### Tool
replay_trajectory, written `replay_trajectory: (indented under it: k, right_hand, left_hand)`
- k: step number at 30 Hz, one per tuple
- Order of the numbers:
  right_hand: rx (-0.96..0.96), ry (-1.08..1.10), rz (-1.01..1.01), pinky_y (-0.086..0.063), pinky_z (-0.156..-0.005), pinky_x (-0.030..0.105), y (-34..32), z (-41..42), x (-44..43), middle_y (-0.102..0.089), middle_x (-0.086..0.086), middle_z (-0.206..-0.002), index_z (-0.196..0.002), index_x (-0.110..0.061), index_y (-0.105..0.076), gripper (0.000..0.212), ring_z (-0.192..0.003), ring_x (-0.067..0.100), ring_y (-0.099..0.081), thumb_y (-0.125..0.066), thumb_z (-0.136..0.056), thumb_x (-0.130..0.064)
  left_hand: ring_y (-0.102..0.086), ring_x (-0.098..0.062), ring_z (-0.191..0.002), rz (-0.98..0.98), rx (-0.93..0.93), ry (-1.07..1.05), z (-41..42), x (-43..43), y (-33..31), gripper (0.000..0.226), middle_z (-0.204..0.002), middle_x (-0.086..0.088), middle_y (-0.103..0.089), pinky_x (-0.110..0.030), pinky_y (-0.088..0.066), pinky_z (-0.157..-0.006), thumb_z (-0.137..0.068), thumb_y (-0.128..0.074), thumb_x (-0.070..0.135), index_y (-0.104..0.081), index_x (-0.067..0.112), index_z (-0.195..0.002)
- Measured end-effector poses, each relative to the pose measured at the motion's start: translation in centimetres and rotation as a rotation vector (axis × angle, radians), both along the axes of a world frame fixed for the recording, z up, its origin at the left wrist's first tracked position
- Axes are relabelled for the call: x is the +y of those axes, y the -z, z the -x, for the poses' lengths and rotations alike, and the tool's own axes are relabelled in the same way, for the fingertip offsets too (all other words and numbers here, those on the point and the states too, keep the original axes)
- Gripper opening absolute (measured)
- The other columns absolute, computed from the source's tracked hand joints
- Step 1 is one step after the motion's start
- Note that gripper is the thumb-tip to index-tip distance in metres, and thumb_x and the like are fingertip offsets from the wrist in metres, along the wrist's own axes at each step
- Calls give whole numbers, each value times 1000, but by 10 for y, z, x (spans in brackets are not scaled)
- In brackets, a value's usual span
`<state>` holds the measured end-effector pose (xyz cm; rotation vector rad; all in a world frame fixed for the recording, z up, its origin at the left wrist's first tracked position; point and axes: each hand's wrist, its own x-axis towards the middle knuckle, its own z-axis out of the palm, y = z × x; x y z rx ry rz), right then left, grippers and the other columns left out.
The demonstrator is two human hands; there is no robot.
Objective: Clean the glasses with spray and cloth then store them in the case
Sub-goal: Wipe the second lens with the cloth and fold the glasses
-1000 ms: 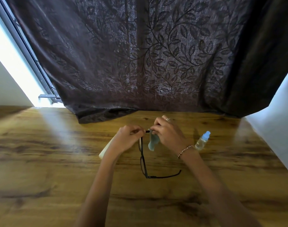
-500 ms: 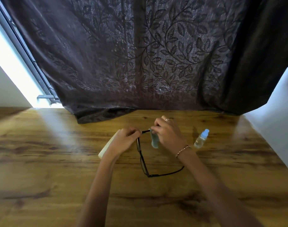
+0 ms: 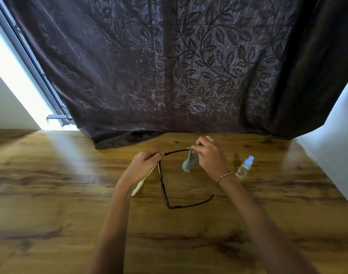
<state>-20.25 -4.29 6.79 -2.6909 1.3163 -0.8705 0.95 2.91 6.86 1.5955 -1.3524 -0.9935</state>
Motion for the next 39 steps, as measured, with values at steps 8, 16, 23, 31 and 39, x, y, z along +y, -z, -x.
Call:
replay_trajectory:
  k: [8,16,23,31,39]
  right_hand:
    - [-74,114,-149,-48,-80,28,18,10,-10,-58,2,-89,-97,-5,-72,16,-88,18,-54,-59,-91,-14]
    - [-331,318,-307,-46,-73,20,26,34,-24,-58,-3,-96,-91,-13,-69,12,-86,13,-54,-69,-84,-22]
    - [-755,302,-744,-54,-71,28,32,43,-20,-68,1,-88,-93,-18,-60,16,-85,15,-64,-72,-82,-16]
    - [-671,422,-913,-53,-88,33,55,47,-22,-68,6,-109,-114,-11,-63,27,-102,20,-63,-66,-88,-16]
    - [-620,580,-722,-55,-83,38,54,30,-9,-72,4,-90,-106,-12,-63,22,-86,22,-70,-57,-94,-29]
  left_hand:
    - [-56,-7,-104,-55,88,-56,-9,-1,7,30,-93,7,-67,-25,-34,-91,-93,-51,30,-68,12,-75]
    - [-60,-19,-101,-68,260,-297,-22,-1,13,30,-87,-2,-71,-38,-40,-99,-89,-56,33,-69,9,-78]
    - [-59,-19,-92,-88,368,-355,-15,-4,13,24,-80,-4,-68,-35,-40,-93,-88,-56,29,-68,15,-72]
    - [-59,-17,-90,-140,484,-435,-4,-12,20,38,-91,-8,-67,-41,-37,-107,-88,-59,27,-59,0,-114]
    - [-63,-21,-97,-176,523,-510,12,-20,25,21,-89,-6,-70,-42,-39,-106,-84,-67,29,-64,12,-96]
